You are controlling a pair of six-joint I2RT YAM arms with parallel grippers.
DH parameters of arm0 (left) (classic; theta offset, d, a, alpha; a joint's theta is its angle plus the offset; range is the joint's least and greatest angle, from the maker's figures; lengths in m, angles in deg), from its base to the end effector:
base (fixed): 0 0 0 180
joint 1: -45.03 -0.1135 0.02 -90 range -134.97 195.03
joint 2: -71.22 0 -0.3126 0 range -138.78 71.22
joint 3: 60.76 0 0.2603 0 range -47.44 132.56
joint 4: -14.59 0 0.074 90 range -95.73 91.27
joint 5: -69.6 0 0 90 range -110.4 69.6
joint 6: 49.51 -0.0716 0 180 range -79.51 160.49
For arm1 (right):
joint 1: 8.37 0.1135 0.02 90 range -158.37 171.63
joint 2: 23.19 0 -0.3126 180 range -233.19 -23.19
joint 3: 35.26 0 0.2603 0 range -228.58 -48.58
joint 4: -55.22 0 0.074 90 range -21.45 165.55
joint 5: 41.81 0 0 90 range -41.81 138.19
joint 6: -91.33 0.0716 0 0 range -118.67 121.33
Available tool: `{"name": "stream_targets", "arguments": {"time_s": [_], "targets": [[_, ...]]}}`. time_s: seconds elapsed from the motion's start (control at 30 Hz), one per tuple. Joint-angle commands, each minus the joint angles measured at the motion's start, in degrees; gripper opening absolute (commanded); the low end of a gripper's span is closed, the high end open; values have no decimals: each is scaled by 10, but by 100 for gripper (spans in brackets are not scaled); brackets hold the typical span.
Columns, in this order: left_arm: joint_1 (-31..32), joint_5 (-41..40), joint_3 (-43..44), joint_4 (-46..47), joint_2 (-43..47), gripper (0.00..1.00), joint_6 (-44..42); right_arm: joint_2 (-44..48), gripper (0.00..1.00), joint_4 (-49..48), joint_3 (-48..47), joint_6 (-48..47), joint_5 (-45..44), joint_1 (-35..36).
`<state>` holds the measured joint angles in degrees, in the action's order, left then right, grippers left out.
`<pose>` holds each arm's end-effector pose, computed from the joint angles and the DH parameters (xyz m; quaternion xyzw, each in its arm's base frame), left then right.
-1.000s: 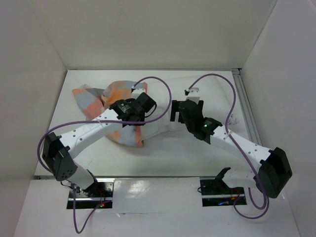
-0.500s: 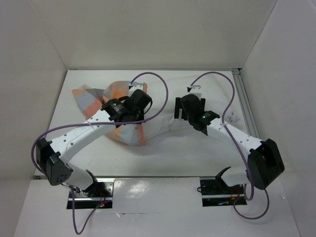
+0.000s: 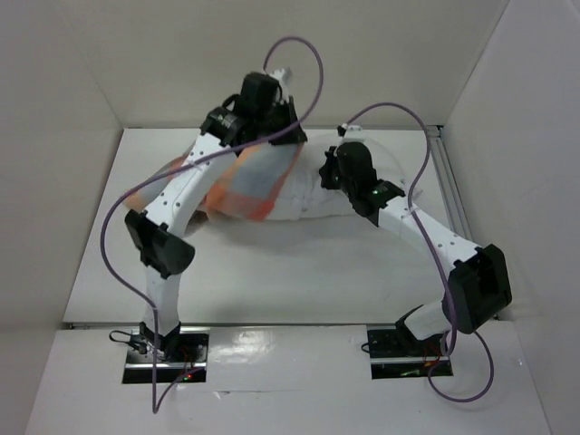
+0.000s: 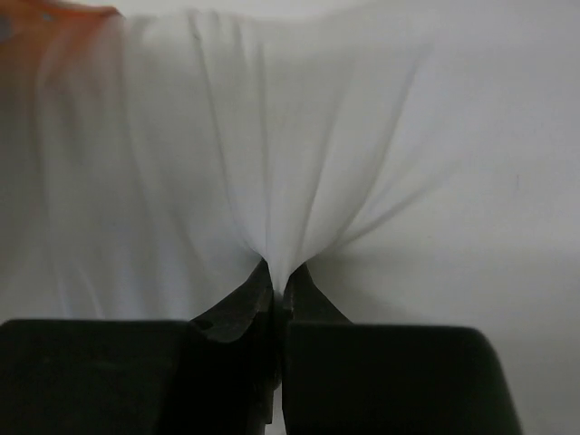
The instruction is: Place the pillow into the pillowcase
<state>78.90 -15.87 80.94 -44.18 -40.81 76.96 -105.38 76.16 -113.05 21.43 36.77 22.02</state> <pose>0.4041 -0.2780 0.4614 0.0005 0.8616 -0.3195 0.3943 0.3241 0.1736 0.3415 -0.0224 0.8422 0.1509 0.5172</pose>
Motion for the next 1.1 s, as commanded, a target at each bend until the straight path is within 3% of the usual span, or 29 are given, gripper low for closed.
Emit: {"name": "stream_targets", "arguments": {"time_s": [0.0, 0.1, 0.33, 0.4, 0.5, 0.53, 0.6, 0.63, 0.73, 0.87, 0.97, 1.03, 1.07], "targets": [[-37, 194, 197, 119, -53, 0, 25, 56, 0, -155, -78, 15, 48, 22], [-51, 247, 125, 187, -14, 0, 61, 94, 0, -173, -46, 15, -16, 38], [-32, 267, -209, 225, 50, 0, 36, 100, 0, -161, 108, 62, -95, 56], [-32, 303, -254, 258, 58, 0, 41, 92, 0, -155, 133, 67, -90, 56], [-32, 303, -257, 237, 50, 2, 28, 74, 0, -121, 128, 67, -112, 63], [-32, 286, -243, 214, 50, 15, 11, 74, 0, -109, 122, 60, -126, 63], [-27, 260, -225, 189, 50, 51, -13, 86, 0, -109, 122, 55, -132, 63], [-27, 236, -215, 161, 56, 81, -25, 99, 0, -109, 122, 46, -132, 63], [-27, 117, -191, 127, 99, 98, -73, 105, 0, -92, 106, 40, -119, 57], [-37, -36, -233, 121, 197, 100, -97, 99, 0, -83, 94, 35, -106, 52], [-43, -140, -363, 172, 315, 89, -88, 85, 0, -83, 83, 40, -95, 47], [-43, -204, -519, 217, 383, 71, -60, 78, 0, -83, 83, 40, -83, 41], [-43, -210, -625, 267, 441, 70, -52, 78, 0, -89, 78, 40, -83, 36]]}}
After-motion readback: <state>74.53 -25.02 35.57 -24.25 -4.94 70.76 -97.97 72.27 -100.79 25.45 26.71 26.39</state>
